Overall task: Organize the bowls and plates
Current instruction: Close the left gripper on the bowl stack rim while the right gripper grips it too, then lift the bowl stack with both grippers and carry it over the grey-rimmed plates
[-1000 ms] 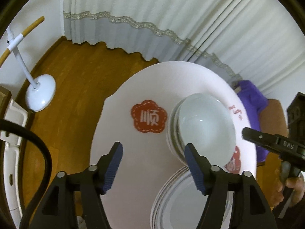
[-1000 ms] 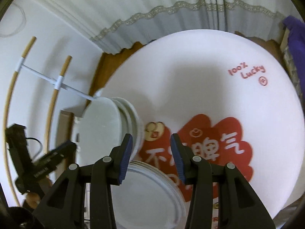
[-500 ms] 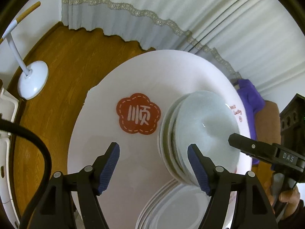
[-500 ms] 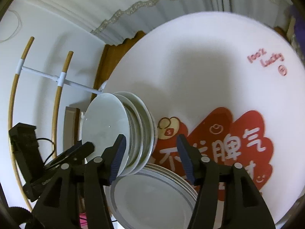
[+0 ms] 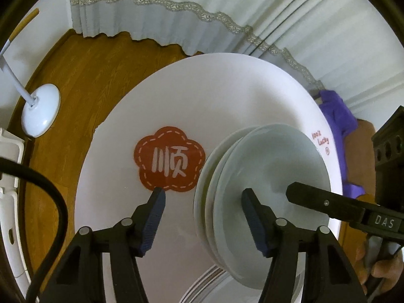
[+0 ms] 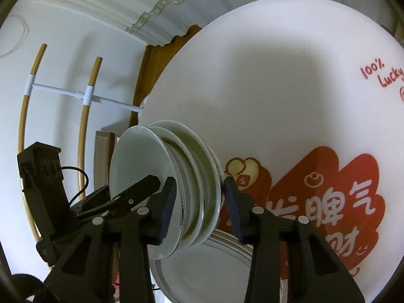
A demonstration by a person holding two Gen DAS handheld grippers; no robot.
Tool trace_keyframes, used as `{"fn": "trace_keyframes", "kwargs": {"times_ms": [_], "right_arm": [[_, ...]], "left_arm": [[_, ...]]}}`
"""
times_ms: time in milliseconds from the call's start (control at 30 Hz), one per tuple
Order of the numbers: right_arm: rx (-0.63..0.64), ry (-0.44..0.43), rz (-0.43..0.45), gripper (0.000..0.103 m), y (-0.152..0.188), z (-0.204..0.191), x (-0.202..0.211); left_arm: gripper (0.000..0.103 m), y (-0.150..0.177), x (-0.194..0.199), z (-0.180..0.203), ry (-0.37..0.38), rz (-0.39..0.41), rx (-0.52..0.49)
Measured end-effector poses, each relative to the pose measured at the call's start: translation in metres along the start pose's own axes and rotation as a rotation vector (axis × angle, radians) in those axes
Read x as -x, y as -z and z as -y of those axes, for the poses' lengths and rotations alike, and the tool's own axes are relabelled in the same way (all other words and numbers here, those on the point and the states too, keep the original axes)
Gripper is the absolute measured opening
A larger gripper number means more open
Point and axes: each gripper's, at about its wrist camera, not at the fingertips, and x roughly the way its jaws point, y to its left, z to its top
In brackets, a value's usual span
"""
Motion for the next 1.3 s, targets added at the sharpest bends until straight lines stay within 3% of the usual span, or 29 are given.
{"fn": "trace_keyframes", "kwargs": {"times_ms": [133,200,267,400,467,533,900,1300], "right_arm": [[-0.011,-0.005,-0.005,0.032,-0.001,0.005,-0.002],[-0.005,-0.002,-0.005,0.032,-0.002,0.004,-0.003],[-0.002,-0.003,-0.006,0.032,-0.002,0.005,-0.003],[0.02,0.011,-0.009,0.03,-0.001,0.003,-0.003],[0.023,0.009,-0.011,0.029,-0.001,0.005,-0.002],[0.027,0.011,-0.011,0.028,-0.001,0.005,-0.002],[0.051,0.051,-0.008,0.024,0.002,0.003,0.0],[0.056,0.04,0.006,0.023,0.004,-0.002,0.01]], "left_arm": [[0.068,-0.004,-0.008,0.011,0.005,-0.018,-0.027],[0.066,-0.005,-0.01,0.016,0.012,-0.017,-0.039],[0.052,-0.006,-0.009,0.022,0.027,-0.011,-0.045],[0.042,-0.008,-0.005,0.021,0.003,0.004,-0.032],[0.028,-0.009,0.0,0.015,-0.005,0.019,-0.016],[0.025,-0.01,0.001,0.014,0.001,0.012,-0.017],[0.021,0.001,0.014,0.028,-0.038,0.045,-0.076],[0.021,0.004,0.034,0.029,-0.032,0.061,-0.068]]}}
